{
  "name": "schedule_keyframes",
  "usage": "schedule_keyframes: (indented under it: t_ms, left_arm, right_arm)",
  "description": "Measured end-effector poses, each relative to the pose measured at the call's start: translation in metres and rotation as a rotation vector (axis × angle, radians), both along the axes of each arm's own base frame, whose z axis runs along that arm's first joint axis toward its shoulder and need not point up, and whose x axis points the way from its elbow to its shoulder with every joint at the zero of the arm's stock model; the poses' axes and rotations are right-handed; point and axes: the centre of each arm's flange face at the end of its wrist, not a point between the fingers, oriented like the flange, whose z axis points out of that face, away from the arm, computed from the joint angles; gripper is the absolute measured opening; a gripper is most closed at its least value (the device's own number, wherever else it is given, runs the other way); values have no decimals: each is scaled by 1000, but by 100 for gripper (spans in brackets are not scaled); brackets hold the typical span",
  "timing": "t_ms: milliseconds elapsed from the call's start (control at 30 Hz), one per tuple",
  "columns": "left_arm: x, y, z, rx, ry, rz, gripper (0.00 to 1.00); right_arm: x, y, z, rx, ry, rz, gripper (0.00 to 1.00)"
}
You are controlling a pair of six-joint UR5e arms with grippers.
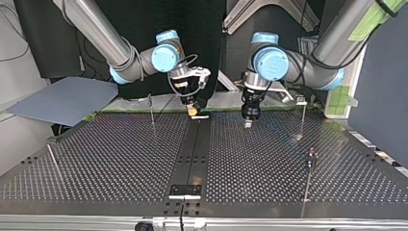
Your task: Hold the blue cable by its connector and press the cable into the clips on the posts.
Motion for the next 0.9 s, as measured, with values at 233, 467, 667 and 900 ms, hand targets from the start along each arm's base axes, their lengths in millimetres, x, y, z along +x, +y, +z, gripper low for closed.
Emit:
schedule_keyframes:
  t_ms: [233, 467, 667, 900]
  left_arm:
    - [-6, -7, -30, 4, 18, -4, 0]
    - [-18, -21, -71, 47, 59, -36, 0]
    - [-24, -32, -99, 55, 75, -49, 0]
    - [-24, -39, -127, 53, 85, -54, 0]
  right_arm:
    - [-11, 9, -41, 36, 19, -9, 0]
    - [-24, 10, -59, 40, 17, -28, 0]
    - [-35, 10, -78, 39, 21, -41, 0]
    - [-40, 12, -110, 64, 56, -46, 0]
